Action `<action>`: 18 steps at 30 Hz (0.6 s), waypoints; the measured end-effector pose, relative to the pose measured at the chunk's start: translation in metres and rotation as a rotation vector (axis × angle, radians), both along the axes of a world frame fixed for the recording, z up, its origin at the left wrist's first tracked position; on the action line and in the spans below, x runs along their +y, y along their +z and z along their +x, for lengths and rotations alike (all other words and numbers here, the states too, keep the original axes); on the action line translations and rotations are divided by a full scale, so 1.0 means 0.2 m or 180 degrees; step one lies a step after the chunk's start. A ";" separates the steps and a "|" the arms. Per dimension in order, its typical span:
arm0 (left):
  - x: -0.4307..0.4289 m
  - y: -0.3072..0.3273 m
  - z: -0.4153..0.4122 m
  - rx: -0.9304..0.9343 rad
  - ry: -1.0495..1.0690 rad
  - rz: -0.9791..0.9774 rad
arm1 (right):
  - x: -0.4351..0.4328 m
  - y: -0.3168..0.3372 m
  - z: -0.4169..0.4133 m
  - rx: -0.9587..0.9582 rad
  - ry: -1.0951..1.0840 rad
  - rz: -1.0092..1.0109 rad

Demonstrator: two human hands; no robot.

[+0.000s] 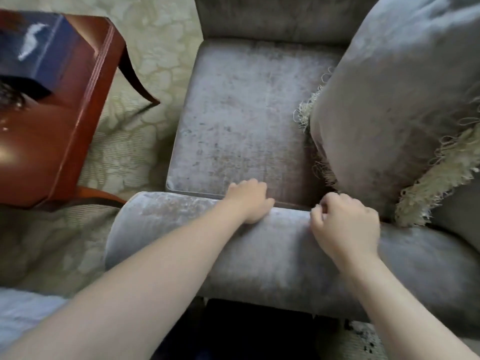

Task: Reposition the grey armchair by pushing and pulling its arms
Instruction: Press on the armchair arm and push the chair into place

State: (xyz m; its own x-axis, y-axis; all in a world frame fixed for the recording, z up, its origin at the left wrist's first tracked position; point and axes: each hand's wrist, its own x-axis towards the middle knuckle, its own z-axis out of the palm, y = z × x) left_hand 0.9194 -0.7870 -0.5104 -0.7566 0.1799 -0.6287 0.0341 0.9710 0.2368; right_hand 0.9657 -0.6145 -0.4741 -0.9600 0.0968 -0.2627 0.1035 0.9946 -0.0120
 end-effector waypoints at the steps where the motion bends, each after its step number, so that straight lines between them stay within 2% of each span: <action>1: -0.19 0.01 0.00 -0.0040 0.0230 -0.0185 | -0.18 0.00 -0.03 0.0026 0.0138 -0.0260; 4: -0.69 0.01 0.05 -0.0144 0.0739 -0.0800 | -0.71 -0.05 -0.12 -0.0099 0.0562 -0.0942; 6: -0.88 0.00 0.13 -0.0277 0.0988 -0.0953 | -1.02 -0.12 -0.16 -0.0538 0.0800 -0.1228; 9: -0.96 -0.03 0.21 -0.0102 0.1117 -0.0823 | -1.34 -0.23 -0.18 -0.1400 0.0556 -0.1660; 11: -0.96 -0.05 0.21 0.0038 0.1082 -0.0830 | -1.40 -0.29 -0.17 -0.1500 0.0140 -0.1777; 15: -0.94 -0.07 0.20 -0.0066 0.1504 -0.0931 | -1.34 -0.34 -0.16 -0.1169 -0.0023 -0.1328; 18: -0.93 -0.08 0.19 -0.0173 0.1795 -0.0991 | -1.30 -0.34 -0.15 -0.1259 0.0151 -0.0881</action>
